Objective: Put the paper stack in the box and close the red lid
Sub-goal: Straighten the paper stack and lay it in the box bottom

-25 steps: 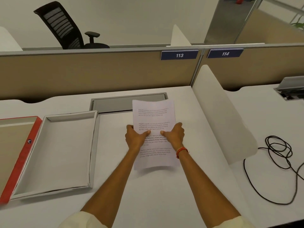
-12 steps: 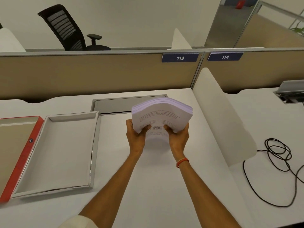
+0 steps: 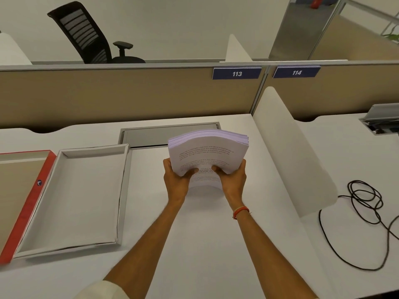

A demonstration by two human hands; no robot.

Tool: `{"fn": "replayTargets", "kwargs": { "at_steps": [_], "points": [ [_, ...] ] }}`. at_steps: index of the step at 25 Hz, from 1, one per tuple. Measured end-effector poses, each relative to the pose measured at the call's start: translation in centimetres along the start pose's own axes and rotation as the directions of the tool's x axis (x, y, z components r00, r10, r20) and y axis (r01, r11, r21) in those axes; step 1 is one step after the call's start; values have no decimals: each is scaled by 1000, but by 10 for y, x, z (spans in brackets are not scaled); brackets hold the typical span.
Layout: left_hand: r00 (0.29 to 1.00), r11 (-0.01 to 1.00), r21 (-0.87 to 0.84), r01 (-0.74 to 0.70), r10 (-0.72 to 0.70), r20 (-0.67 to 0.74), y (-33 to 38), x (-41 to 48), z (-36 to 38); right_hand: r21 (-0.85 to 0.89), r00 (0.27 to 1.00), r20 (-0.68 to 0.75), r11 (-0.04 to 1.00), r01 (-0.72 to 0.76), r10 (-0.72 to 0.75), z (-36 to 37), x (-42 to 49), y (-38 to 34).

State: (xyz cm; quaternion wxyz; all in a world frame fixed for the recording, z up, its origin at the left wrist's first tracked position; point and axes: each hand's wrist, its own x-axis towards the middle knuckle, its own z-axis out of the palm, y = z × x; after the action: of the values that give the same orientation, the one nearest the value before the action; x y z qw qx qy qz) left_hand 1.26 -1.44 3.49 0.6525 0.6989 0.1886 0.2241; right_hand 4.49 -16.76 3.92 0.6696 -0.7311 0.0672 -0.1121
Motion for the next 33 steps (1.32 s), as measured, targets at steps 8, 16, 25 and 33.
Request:
{"fn": "replayTargets", "kwargs": {
  "at_steps": [8,16,25,33],
  "points": [
    [1000,1000,3,3,-3,5,-2,0,1,34,1000,-16,999,23,-22,2,-3,-1],
    [998,999,26,29,-27,-49,-2,6,5,22,996,-84,1000,12,-10,10,-5,2],
    [998,999,-42,-11,9,-66,16,11,1,13,994,-97,999,44,-43,16,-3,-15],
    [998,1000,7,-18,18,-67,25,8,-2,-13,996,-86,1000,23,-24,15,-5,-26]
  ]
}}
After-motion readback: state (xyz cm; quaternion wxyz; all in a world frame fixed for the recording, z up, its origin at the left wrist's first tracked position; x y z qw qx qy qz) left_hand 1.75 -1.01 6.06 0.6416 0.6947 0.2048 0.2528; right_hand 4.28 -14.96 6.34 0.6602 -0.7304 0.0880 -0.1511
